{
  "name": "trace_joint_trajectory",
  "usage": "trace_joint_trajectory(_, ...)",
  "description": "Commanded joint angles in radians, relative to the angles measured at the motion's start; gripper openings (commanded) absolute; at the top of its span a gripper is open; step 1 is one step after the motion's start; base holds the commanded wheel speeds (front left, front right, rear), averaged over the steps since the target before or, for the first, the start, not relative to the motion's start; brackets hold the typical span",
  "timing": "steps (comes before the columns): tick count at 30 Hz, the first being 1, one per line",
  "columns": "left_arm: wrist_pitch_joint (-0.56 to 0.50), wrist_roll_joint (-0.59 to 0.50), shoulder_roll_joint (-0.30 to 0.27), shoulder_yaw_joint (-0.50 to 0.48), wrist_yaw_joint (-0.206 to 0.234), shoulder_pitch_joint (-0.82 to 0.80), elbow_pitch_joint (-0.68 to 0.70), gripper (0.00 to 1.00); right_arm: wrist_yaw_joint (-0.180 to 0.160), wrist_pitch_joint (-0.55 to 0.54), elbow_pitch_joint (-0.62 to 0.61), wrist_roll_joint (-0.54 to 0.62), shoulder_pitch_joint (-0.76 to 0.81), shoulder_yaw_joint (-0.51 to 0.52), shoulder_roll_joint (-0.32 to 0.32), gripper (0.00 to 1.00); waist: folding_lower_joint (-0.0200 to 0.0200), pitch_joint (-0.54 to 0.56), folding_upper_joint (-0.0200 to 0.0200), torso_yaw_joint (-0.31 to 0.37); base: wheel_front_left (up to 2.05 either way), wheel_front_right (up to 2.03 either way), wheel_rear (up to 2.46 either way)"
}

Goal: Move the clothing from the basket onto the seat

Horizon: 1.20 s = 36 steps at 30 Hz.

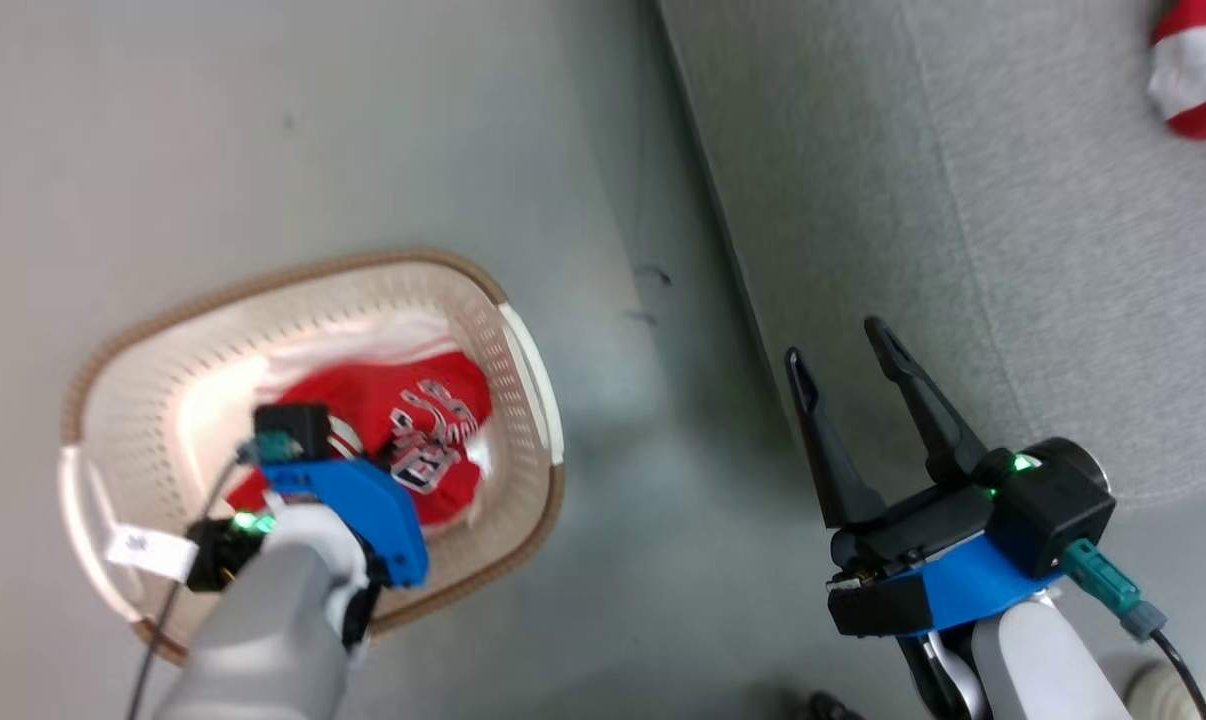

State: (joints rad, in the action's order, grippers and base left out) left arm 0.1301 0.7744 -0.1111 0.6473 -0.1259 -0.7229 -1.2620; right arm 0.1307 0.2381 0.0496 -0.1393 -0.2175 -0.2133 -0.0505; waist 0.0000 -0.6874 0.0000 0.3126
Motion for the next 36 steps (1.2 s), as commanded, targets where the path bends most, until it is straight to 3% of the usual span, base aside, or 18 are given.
trace_joint_trajectory(1, 0.007, 0.0, 0.008, 0.007, -0.007, 0.015, 0.01, 0.0, 0.0, -0.005, 0.005, 0.007, 0.012, 0.004, 0.0, 1.0, 0.0, 0.108, 0.0, -0.039, 0.0, 0.0, 0.0)
trace_joint_trajectory(12, 0.06, 0.044, 0.039, 0.143, -0.005, 0.22, 0.182, 0.0, 0.0, -0.069, 0.033, 0.031, 0.098, 0.01, 0.0, 1.0, 0.0, 0.455, 0.0, -0.135, 0.0, 0.0, 0.0)
trace_joint_trajectory(19, 0.078, 0.073, 0.047, 0.235, -0.005, 0.251, 0.284, 0.0, 0.0, -0.118, 0.025, 0.035, 0.171, 0.01, 0.0, 1.0, 0.0, 0.616, 0.0, -0.209, 0.0, 0.0, 0.0)
trace_joint_trajectory(36, 0.095, 0.124, 0.052, 0.332, -0.005, 0.054, 0.423, 0.0, 0.0, -0.174, 0.027, 0.014, 0.242, 0.003, 0.0, 1.0, 0.0, 0.739, 0.0, -0.328, 0.0, 0.0, 0.0)
